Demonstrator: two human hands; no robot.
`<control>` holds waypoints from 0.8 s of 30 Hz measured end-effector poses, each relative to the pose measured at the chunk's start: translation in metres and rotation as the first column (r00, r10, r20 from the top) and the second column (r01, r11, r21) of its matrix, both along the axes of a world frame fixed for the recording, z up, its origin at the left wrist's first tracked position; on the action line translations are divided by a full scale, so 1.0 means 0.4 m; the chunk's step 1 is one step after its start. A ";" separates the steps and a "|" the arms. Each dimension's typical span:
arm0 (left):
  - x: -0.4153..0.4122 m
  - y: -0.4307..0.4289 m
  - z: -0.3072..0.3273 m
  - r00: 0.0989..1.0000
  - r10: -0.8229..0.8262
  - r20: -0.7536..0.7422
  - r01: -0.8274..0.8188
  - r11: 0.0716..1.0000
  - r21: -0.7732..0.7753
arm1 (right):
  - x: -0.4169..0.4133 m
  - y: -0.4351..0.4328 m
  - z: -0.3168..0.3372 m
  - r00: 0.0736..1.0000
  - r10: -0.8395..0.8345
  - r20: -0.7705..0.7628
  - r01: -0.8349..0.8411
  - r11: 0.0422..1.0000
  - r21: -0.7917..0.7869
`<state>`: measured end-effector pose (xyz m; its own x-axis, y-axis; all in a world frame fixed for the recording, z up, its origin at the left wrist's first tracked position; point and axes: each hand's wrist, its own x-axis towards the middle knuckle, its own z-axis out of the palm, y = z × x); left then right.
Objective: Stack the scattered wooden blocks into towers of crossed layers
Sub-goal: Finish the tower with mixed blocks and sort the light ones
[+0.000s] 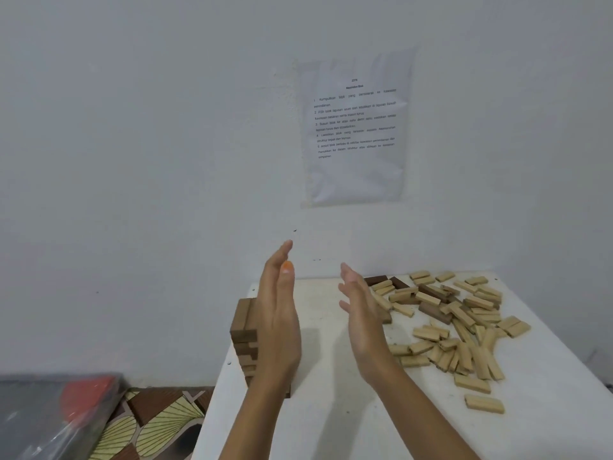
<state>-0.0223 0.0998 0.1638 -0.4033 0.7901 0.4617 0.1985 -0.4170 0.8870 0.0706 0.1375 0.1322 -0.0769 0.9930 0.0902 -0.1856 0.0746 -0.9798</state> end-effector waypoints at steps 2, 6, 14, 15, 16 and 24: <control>0.049 0.026 -0.012 0.999 -0.049 0.007 0.050 0.999 -0.016 | 0.058 0.018 -0.005 0.998 -0.058 0.013 0.058 0.998 0.019; 0.143 0.087 -0.057 0.990 -0.137 0.017 0.138 0.986 -0.090 | 0.191 0.058 -0.035 0.986 -0.153 0.068 0.154 0.988 -0.013; 0.285 0.234 -0.187 0.930 -0.347 -0.120 0.298 0.905 -0.305 | 0.425 0.150 -0.123 0.940 -0.297 0.171 0.312 0.947 -0.074; 0.296 0.259 -0.205 0.921 -0.360 -0.150 0.296 0.896 -0.331 | 0.450 0.165 -0.134 0.930 -0.313 0.191 0.333 0.939 -0.081; 0.306 0.285 -0.224 0.912 -0.369 -0.179 0.290 0.889 -0.355 | 0.474 0.182 -0.147 0.918 -0.331 0.221 0.356 0.931 -0.085; 0.356 0.494 -0.350 0.802 -0.462 -0.378 0.242 0.831 -0.502 | 0.561 0.347 -0.256 0.833 -0.288 0.473 0.365 0.928 -0.079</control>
